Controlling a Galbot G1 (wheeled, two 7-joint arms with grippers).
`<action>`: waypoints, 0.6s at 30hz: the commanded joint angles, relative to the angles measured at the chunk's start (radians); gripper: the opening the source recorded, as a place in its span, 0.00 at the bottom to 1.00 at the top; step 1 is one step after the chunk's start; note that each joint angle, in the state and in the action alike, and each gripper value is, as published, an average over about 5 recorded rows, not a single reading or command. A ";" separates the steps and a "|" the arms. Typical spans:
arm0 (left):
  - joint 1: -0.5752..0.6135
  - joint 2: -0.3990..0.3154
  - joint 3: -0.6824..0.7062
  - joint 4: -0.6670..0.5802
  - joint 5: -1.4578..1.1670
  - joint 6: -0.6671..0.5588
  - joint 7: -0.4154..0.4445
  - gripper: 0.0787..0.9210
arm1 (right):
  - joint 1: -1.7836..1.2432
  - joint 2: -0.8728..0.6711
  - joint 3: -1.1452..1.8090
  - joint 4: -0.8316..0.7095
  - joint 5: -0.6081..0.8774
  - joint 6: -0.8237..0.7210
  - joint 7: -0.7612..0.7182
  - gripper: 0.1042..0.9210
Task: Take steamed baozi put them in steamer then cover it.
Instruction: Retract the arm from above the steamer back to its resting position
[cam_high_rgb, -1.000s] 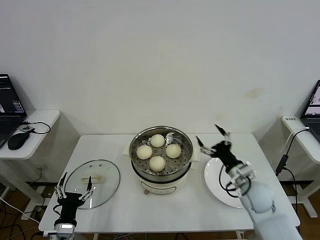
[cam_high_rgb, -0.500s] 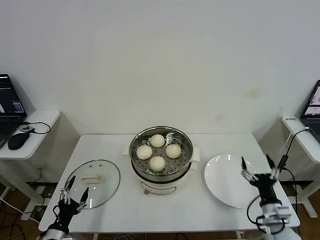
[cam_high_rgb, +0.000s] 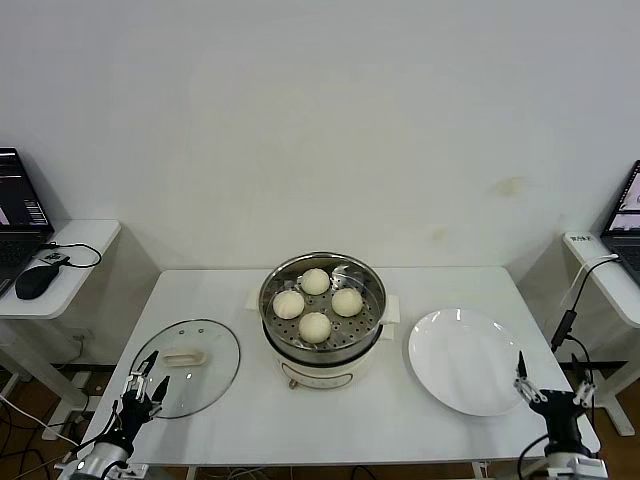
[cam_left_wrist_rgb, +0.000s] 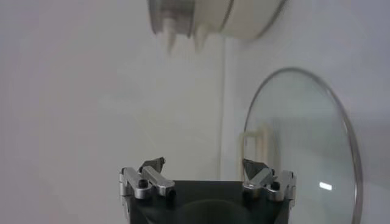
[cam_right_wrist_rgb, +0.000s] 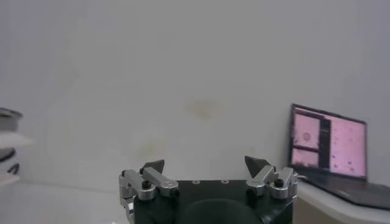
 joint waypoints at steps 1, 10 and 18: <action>-0.180 0.011 0.076 0.140 0.066 0.009 0.002 0.88 | -0.049 0.036 0.065 -0.017 -0.014 0.027 0.000 0.88; -0.282 0.003 0.126 0.225 0.066 0.020 0.007 0.88 | -0.050 0.042 0.079 -0.031 -0.014 0.026 -0.004 0.88; -0.330 0.000 0.153 0.297 0.064 0.019 0.004 0.88 | -0.042 0.039 0.091 -0.034 -0.003 0.007 -0.011 0.88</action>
